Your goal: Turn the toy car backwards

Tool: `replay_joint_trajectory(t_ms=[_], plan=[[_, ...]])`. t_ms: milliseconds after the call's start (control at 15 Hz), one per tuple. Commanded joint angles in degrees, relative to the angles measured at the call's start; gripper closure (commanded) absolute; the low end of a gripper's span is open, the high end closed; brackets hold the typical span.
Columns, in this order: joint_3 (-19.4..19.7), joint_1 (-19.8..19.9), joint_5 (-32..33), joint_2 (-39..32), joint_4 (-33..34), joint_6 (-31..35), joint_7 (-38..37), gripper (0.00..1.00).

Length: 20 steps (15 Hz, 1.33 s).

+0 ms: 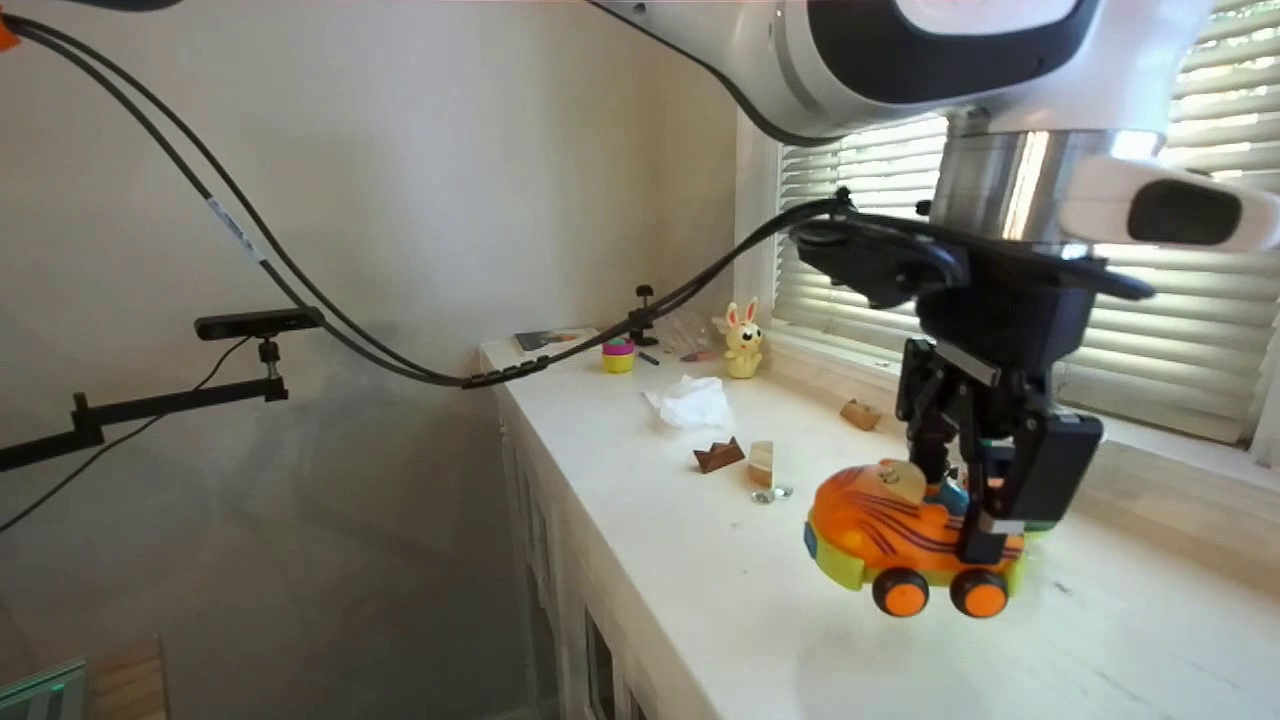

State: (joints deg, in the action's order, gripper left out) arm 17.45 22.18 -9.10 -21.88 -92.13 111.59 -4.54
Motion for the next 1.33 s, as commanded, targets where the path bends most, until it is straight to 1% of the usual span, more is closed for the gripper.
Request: replay_joint_trajectory(t_ms=[0, 67, 133, 200, 333, 733, 1000, 1267], plan=[[-0.17, -2.38, 3.34, 7.45, -5.37, -2.46, -1.45, 0.55], [-0.42, -2.98, 3.87, 8.74, -6.34, -2.36, -0.58, 0.55], [-0.68, -3.47, 4.84, 9.76, -7.28, -0.93, 1.37, 0.55], [-0.67, -4.38, 7.58, 10.53, -8.13, 0.37, 2.37, 0.55], [-1.65, -4.62, 8.5, 11.83, -9.49, 1.2, 7.52, 0.55], [-3.79, -4.12, 5.44, 16.3, -14.73, 3.58, 25.06, 0.55], [-3.9, -4.0, 4.35, 18.82, -17.15, 3.35, 37.57, 0.55], [-3.38, -3.71, 1.42, 19.9, -17.55, 2.51, 50.99, 0.55]])
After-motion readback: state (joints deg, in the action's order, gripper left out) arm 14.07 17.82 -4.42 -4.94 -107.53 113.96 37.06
